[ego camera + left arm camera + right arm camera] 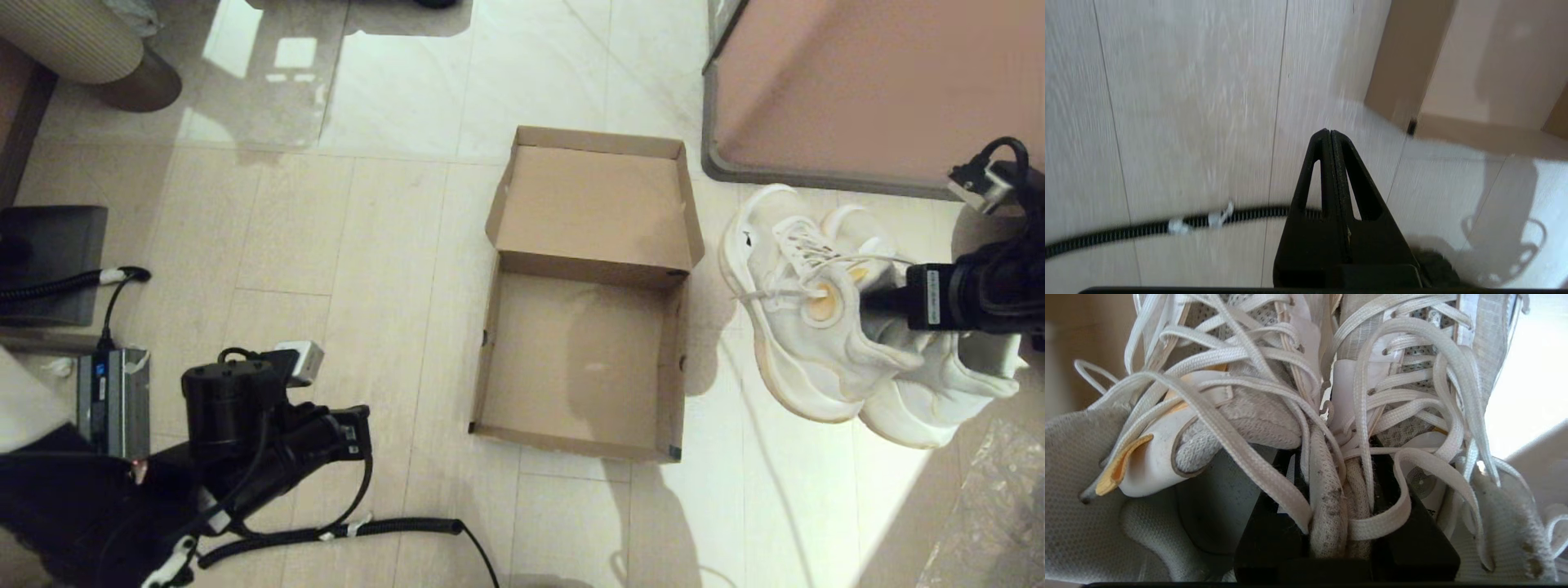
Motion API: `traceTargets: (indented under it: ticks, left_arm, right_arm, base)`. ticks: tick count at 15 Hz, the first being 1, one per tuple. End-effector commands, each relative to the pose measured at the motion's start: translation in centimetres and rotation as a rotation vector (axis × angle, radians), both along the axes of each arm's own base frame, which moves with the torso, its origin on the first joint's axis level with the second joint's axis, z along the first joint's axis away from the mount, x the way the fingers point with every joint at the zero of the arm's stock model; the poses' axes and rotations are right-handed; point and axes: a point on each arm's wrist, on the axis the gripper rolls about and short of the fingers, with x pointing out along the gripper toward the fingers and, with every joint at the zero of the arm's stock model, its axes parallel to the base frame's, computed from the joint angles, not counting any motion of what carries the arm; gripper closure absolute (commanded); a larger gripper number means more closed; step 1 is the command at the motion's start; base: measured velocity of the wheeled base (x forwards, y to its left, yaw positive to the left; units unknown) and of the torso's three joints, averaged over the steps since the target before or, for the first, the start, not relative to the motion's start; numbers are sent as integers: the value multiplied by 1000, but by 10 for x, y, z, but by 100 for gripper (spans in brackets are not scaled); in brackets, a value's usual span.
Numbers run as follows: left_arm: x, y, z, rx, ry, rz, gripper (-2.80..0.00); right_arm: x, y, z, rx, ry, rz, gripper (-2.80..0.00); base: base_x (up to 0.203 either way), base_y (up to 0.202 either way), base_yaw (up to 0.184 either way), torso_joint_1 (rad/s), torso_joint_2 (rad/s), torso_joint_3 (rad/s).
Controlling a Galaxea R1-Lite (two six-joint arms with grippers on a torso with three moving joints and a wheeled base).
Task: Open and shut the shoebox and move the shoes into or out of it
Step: Put the shoes into the shoe box
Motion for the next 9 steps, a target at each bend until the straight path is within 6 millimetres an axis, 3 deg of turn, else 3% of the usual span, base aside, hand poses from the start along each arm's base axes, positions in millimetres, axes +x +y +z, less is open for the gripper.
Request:
traceTargets:
  ticks: [1, 4, 6, 9]
  left_arm:
    - [12, -4, -2, 0, -10, 0, 0]
    - [13, -4, -1, 3, -18, 9, 0]
    - [13, -4, 0, 8, -20, 21, 0]
    - [13, -3, 2, 8, -31, 29, 0]
  right_arm:
    - [-23, 29, 11, 43, -29, 103, 0]
    - [-28, 78, -3, 70, 39, 176, 0]
    - [-28, 116, -24, 90, 119, 168, 0]
    - [-7, 159, -61, 90, 171, 122, 0]
  base:
    - [0, 0, 0, 0, 0, 0]
    - [0, 0, 0, 0, 0, 0]
    - [0, 0, 0, 0, 0, 0]
    - [0, 0, 0, 0, 0, 0]
